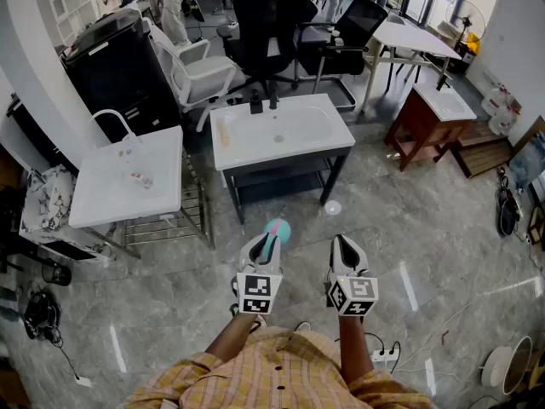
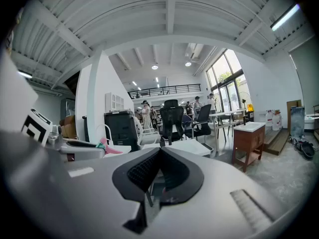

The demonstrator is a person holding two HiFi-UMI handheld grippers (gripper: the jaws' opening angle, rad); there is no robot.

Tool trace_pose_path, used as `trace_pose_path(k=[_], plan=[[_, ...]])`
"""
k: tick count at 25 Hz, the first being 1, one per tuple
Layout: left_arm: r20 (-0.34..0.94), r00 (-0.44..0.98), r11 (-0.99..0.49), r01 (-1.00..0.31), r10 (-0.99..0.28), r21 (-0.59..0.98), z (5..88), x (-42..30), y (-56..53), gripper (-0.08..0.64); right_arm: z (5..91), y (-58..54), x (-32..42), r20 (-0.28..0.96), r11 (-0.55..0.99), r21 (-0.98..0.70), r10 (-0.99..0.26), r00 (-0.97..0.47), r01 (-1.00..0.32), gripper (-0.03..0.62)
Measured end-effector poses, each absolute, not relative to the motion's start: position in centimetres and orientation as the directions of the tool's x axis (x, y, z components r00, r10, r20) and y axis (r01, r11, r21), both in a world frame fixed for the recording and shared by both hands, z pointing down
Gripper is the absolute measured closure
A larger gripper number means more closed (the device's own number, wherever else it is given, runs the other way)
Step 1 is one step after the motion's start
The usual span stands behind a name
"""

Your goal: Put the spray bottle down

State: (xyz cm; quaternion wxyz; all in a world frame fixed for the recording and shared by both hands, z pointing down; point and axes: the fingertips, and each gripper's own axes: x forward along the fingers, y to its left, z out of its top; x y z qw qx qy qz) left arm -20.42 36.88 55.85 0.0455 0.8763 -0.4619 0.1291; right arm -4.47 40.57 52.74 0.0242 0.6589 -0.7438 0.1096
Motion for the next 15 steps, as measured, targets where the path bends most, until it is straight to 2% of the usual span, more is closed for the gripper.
trace_pose_path(k=[15], plan=[[0.223, 0.602, -0.614, -0.789, -0.767, 0.016, 55.7, -23.7, 34.7, 0.489, 53.1, 39.3, -7.7, 0.167, 0.087, -0.173, -0.979, -0.116, -0.981, 0.592]])
